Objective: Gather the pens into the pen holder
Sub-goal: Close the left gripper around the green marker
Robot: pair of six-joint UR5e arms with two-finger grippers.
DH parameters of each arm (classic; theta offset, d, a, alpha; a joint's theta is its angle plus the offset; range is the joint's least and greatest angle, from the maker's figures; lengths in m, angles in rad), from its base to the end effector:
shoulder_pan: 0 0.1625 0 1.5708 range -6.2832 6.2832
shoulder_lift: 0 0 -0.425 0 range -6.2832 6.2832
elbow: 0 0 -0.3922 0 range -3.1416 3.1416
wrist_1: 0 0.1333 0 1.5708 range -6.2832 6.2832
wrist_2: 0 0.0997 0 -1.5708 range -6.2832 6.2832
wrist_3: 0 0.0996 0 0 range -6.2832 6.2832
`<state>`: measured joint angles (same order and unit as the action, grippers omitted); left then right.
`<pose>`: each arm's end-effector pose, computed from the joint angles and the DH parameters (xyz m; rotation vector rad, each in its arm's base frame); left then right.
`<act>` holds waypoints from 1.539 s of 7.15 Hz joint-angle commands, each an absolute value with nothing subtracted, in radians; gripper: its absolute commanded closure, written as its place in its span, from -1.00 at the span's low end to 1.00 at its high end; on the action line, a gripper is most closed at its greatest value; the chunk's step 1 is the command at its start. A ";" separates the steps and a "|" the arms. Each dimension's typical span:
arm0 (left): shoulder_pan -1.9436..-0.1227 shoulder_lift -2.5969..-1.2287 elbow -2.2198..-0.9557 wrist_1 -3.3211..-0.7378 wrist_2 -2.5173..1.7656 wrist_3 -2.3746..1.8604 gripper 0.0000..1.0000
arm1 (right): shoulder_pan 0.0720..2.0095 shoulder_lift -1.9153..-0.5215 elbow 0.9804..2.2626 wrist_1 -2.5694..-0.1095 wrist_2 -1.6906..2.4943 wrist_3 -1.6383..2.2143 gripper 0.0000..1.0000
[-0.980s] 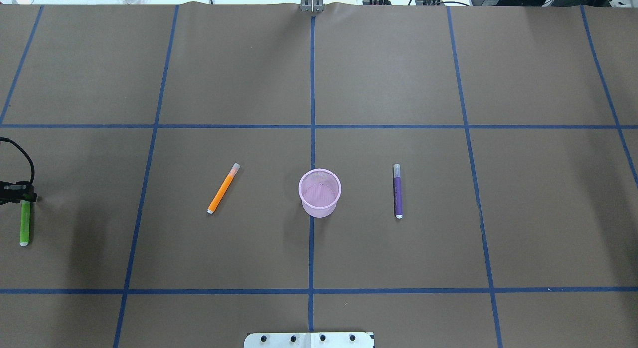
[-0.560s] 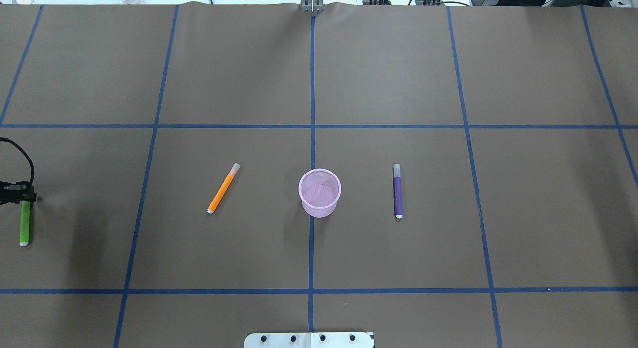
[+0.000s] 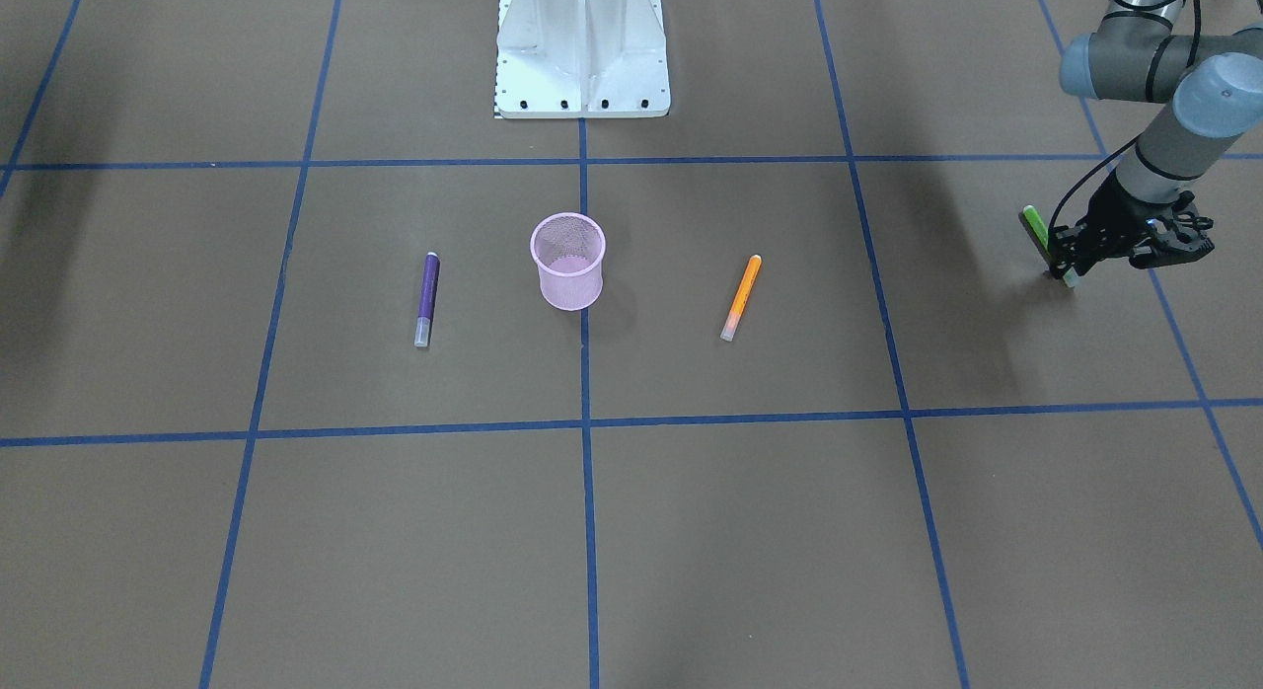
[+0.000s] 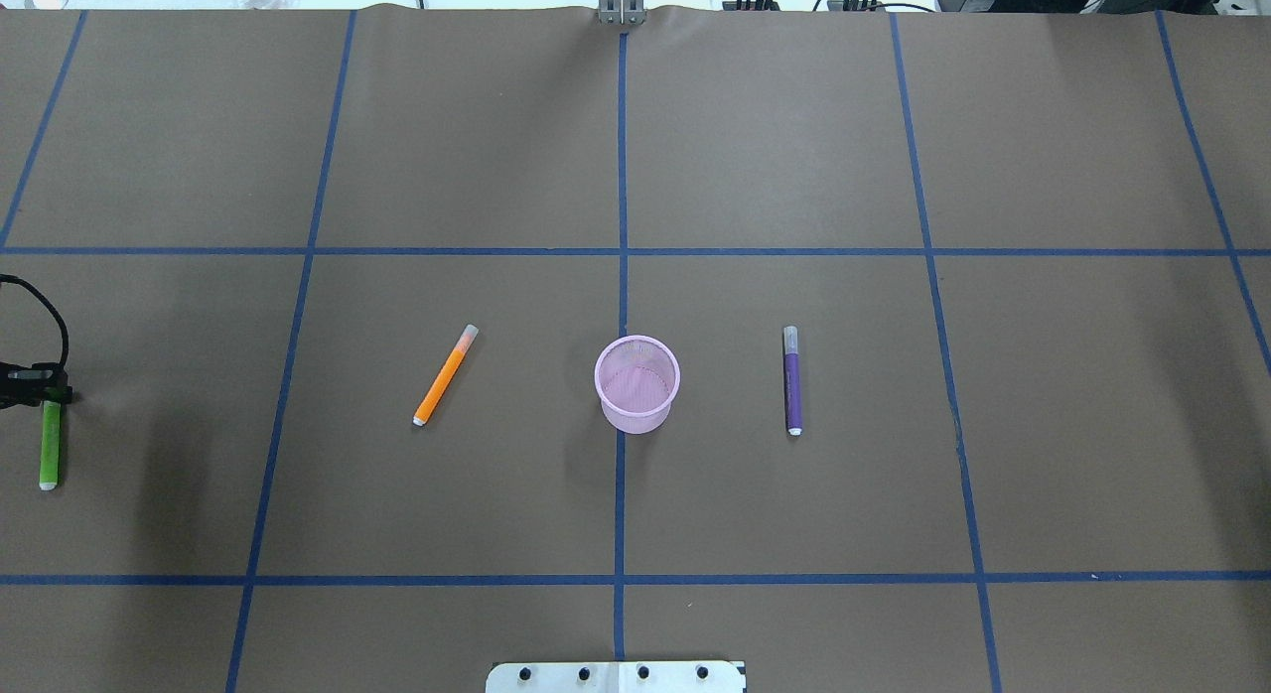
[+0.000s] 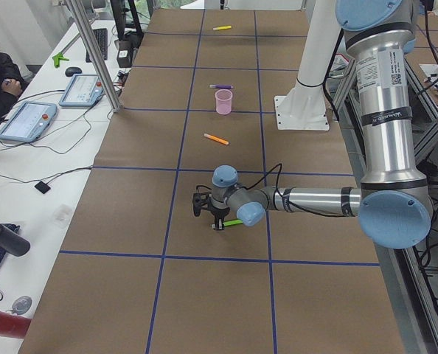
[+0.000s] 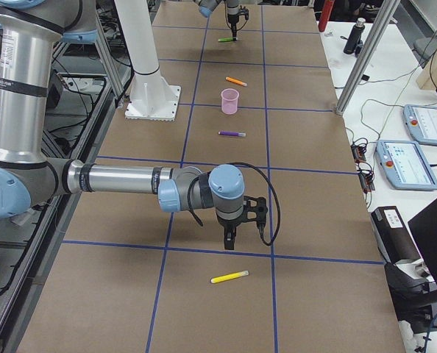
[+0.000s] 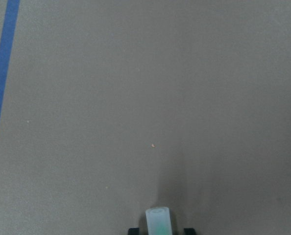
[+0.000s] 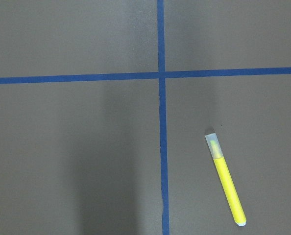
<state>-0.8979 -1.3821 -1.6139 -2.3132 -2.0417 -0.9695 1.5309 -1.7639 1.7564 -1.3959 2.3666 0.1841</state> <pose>0.2057 -0.3995 0.6542 0.0647 0.7399 -0.1424 0.0453 -0.4227 0.6346 0.0687 -0.8067 0.0696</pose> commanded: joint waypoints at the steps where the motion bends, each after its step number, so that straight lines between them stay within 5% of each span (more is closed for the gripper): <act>1: -0.897 -1.382 -1.614 -2.313 -2.042 -0.969 0.22 | 1.531 -1.764 1.756 -1.396 2.365 0.184 -1.00; 8: -0.893 -1.382 -1.615 -2.313 -2.042 -0.971 0.24 | 1.531 -1.763 1.756 -1.397 2.367 0.184 -1.00; 9: -0.893 -1.382 -1.615 -2.313 -2.042 -0.971 0.36 | 1.531 -1.763 1.758 -1.399 2.367 0.186 -1.00; 11: -0.893 -1.382 -1.621 -2.313 -2.042 -0.971 0.92 | 1.531 -1.763 1.756 -1.399 2.367 0.186 -1.00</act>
<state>-0.8928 -1.3821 -1.6176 -2.3133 -2.0417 -0.9710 1.5309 -1.7625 1.7570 -1.3988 2.3669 0.1855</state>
